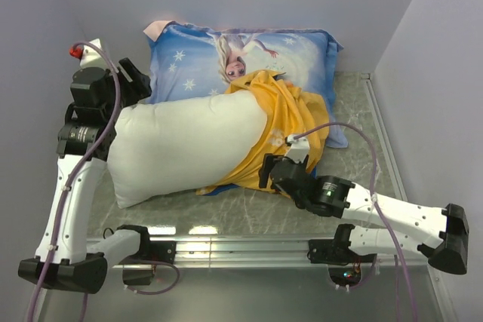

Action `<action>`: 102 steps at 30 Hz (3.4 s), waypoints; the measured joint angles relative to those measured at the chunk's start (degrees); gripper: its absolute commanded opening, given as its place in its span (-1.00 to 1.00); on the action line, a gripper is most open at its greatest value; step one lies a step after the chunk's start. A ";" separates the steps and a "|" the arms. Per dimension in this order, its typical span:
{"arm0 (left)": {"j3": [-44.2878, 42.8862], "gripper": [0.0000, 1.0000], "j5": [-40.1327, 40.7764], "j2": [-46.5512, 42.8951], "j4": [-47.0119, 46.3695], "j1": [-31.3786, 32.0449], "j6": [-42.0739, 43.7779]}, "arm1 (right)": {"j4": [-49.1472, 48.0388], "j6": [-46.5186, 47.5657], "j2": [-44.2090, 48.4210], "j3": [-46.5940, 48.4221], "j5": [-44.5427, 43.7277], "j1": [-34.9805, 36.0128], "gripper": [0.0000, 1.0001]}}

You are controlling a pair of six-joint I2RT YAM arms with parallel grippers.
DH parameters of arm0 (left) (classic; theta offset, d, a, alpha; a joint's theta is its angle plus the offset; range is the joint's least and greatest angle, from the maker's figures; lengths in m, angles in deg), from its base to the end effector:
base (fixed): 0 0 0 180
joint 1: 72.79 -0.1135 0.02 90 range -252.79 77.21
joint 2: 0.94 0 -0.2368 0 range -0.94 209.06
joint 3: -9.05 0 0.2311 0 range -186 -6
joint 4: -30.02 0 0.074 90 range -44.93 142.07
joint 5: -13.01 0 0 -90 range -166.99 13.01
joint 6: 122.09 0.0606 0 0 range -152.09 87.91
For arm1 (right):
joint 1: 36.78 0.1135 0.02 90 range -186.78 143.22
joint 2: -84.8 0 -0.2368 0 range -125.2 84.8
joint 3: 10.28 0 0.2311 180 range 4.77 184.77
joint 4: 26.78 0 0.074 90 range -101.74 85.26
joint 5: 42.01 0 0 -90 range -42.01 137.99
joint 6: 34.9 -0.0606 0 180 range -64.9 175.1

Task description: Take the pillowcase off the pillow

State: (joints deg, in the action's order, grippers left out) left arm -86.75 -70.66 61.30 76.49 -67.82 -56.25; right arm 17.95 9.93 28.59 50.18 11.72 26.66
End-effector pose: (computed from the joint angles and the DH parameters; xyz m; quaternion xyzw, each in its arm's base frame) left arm 0.2328 -0.0135 0.4208 -0.1641 0.7643 -0.1147 0.6130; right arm 0.1270 0.1738 0.2477 -0.0083 0.8727 0.1583 0.4618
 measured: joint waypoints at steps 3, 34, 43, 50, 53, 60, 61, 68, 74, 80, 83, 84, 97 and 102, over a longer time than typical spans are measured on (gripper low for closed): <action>0.22 0.45 0.63 -1.07 0.70 3.89 -0.35 | -2.10 -4.57 -1.38 -1.73 -1.05 4.61 0.71; 38.42 0.99 14.62 -18.78 -0.55 37.68 -23.87 | -46.73 -11.34 -18.58 -20.74 -11.28 6.29 -0.93; 38.32 -0.99 24.11 -10.73 -3.63 39.41 -25.70 | -40.81 -9.81 -13.03 -19.12 -11.45 6.27 -1.00; 31.26 -0.99 28.20 -10.40 0.24 38.93 -23.23 | -26.77 -9.79 5.53 -16.15 -11.26 6.25 -1.00; 27.54 -0.99 28.57 -11.58 2.34 37.18 -21.99 | -18.45 -9.53 12.81 -10.51 -11.76 5.33 -1.00; 22.95 -0.99 27.15 -14.05 6.14 30.97 -19.52 | -3.48 -5.51 24.20 1.70 -12.09 -5.81 -1.00; 22.93 -0.99 26.73 -14.25 6.36 30.03 -19.32 | -2.29 -4.57 24.59 3.48 -12.15 -7.63 -1.00; 23.56 -0.99 24.37 -15.21 7.58 25.40 -16.87 | 4.44 5.29 22.75 22.53 -15.47 -15.15 -1.00; 27.08 -0.99 22.97 -16.44 9.31 23.91 -15.45 | 2.95 13.86 19.10 37.53 -20.81 -15.50 -1.00; 30.34 -0.99 21.59 -16.92 7.50 23.26 -15.63 | 1.01 19.91 14.36 46.31 -22.58 -15.72 -1.00; 31.52 -0.99 20.65 -17.03 5.29 23.23 -16.11 | 1.20 21.49 12.72 46.31 -22.58 -15.72 -1.00; 31.85 -0.99 20.35 -16.98 4.55 23.23 -16.46 | 1.18 21.90 11.98 46.12 -22.38 -15.74 -1.00; 34.14 -0.99 23.52 -14.84 -2.25 29.83 -28.55 | 0.50 16.55 -1.95 37.46 9.22 -40.63 -1.00; 31.61 -0.99 24.52 -12.35 -2.29 30.34 -29.77 | 0.35 12.70 -1.51 25.46 18.43 -46.47 -1.00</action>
State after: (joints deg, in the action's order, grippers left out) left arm -55.14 -46.14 48.95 74.19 -37.48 -86.02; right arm 18.30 22.63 27.08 75.64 30.15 -19.81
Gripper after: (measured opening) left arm 0.013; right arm 0.010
